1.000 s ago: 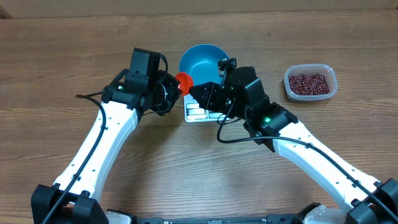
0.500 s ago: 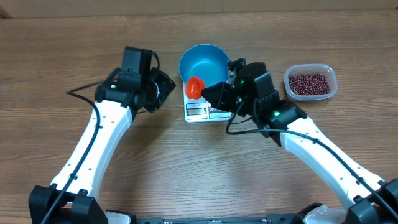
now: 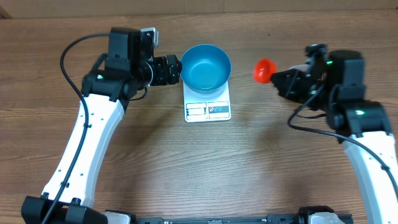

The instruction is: Scoop item into bowl and weigh 150g on scale

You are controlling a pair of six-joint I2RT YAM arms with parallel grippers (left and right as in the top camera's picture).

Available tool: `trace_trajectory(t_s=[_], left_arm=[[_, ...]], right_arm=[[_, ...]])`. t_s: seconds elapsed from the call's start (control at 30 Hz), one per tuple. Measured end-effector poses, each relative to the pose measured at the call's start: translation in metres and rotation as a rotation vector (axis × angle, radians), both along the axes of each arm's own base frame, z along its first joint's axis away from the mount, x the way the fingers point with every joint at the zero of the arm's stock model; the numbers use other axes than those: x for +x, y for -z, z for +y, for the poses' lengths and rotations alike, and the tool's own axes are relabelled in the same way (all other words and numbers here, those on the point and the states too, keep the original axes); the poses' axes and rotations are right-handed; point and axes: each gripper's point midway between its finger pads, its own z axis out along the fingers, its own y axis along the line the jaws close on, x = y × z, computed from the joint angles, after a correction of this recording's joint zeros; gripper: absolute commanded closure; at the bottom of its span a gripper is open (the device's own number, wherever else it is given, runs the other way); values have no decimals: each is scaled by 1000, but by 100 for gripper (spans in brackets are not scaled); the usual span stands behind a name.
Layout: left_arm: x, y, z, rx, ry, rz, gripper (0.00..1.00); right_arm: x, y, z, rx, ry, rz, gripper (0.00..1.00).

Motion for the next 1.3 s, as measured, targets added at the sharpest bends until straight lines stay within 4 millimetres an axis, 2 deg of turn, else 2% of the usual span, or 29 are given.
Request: trace_trajectory(t_s=[0.03, 0.1, 0.13, 0.17, 0.27, 0.3, 0.33, 0.4, 0.5, 0.7, 0.9, 1.03, 1.13, 1.3], left_arm=[[-2, -8, -3, 22, 36, -15, 24], [-11, -14, -16, 59, 118, -29, 39], [-15, -13, -21, 68, 143, -26, 47], [-22, -11, -29, 83, 182, -18, 60], [-44, -3, -56, 113, 289, 12, 80], [-51, -2, -64, 124, 322, 17, 91], [-60, 2, -75, 138, 363, 28, 95], [-69, 11, -88, 175, 407, 44, 96], [-75, 36, -105, 236, 451, 91, 96], [-79, 104, -130, 365, 533, 203, 95], [-58, 136, -134, 419, 496, 131, 96], [-57, 182, -125, 436, 461, 76, 95], [-53, 193, -126, 437, 471, 15, 95], [-45, 189, -131, 441, 496, -45, 96]], right_arm=[[1, -5, -7, -7, 12, -13, 96], [2, -8, -24, -23, 47, -15, 96], [2, -7, -29, -25, 60, -10, 96], [1, -5, -35, -27, 76, -2, 96], [3, -4, -50, -35, 111, 1, 96], [2, -2, -54, -39, 119, 6, 96], [1, -2, -56, -42, 124, 10, 96], [0, 0, -58, -46, 128, 16, 96], [-2, 3, -60, -54, 131, 28, 96], [-7, 10, -64, -72, 144, 65, 96], [-11, 14, -65, -79, 150, 87, 96], [-11, 15, -66, -82, 153, 92, 96], [-12, 16, -66, -83, 154, 100, 96], [-13, 17, -66, -83, 154, 105, 96]])
